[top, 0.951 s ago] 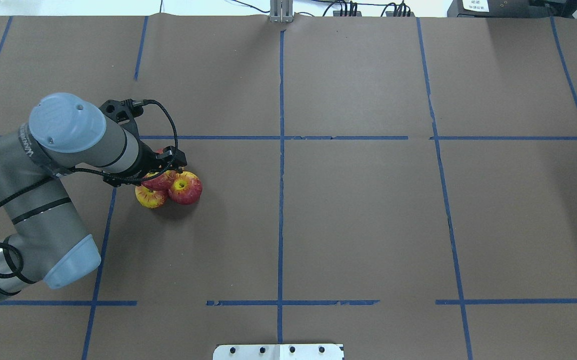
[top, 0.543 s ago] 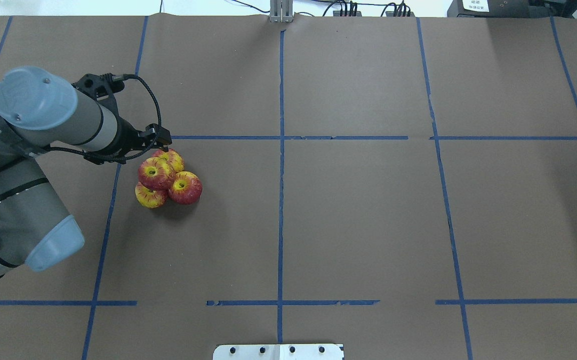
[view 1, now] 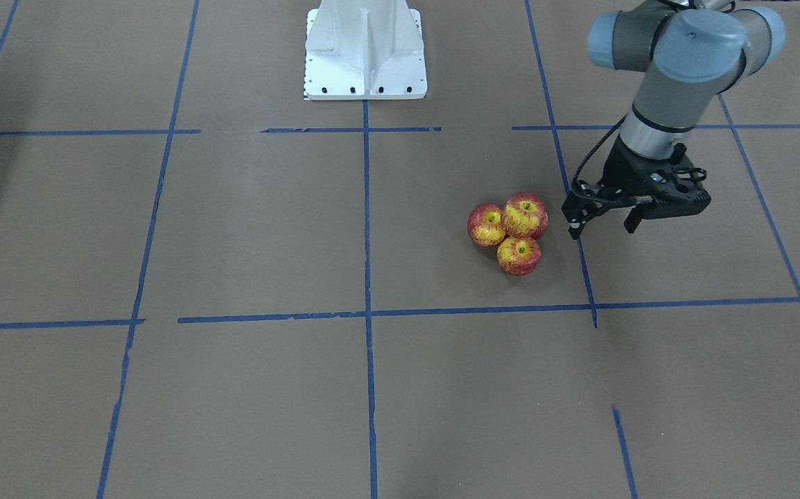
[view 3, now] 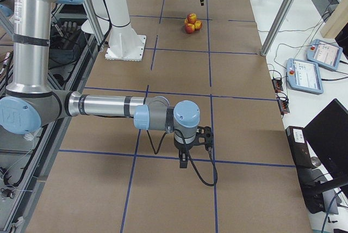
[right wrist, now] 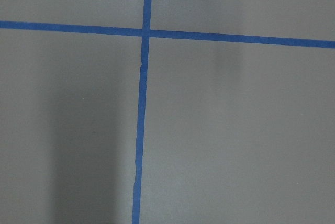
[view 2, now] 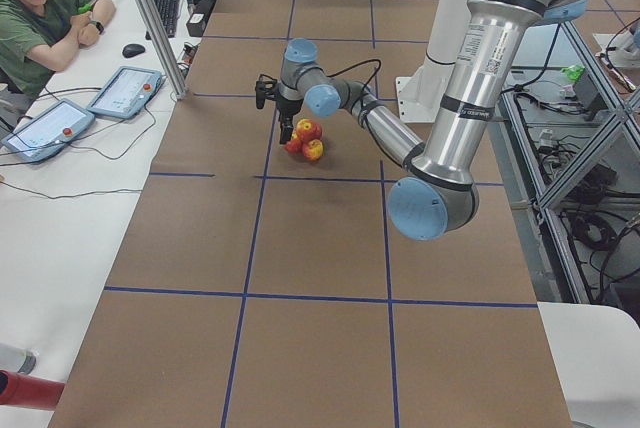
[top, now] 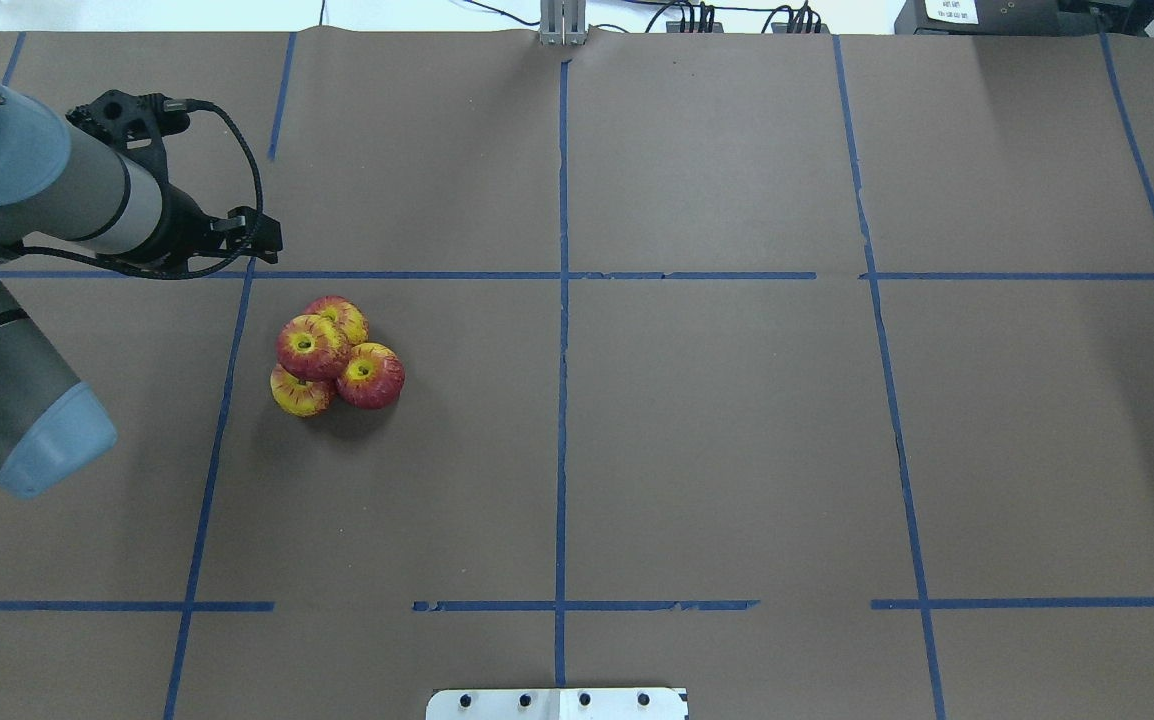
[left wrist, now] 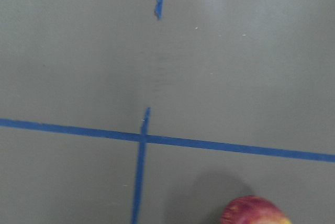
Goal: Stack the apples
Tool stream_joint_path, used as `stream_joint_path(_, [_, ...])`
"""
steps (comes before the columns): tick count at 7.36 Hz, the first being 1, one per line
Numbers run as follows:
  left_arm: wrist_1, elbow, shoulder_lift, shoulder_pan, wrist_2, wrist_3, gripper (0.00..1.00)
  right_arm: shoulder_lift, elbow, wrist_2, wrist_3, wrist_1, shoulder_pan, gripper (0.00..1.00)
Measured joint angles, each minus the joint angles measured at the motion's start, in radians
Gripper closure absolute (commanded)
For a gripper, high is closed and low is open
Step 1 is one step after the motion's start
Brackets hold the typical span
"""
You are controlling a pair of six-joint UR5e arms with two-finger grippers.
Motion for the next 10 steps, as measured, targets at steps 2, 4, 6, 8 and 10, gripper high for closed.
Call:
stream_joint_path(2, [0.006, 0.001, 0.117, -0.151, -0.112, 0.351, 0.00, 0.000, 0.000, 0.000, 0.000, 0.000, 0.000, 0.00])
stream_joint_path(4, [0.095, 0.010, 0.221, -0.324, -0.177, 0.714, 0.00, 0.000, 0.000, 0.000, 0.000, 0.000, 0.000, 0.00])
stream_joint_path(6, [0.190, 0.027, 0.295, -0.492, -0.251, 0.931, 0.00, 0.000, 0.000, 0.000, 0.000, 0.000, 0.000, 0.00])
stream_joint_path(8, [0.216, 0.051, 0.361, -0.582, -0.354, 1.087, 0.00, 0.000, 0.000, 0.000, 0.000, 0.000, 0.000, 0.00])
stream_joint_path(10, [0.218, 0.067, 0.394, -0.604, -0.436, 1.123, 0.00, 0.000, 0.000, 0.000, 0.000, 0.000, 0.000, 0.00])
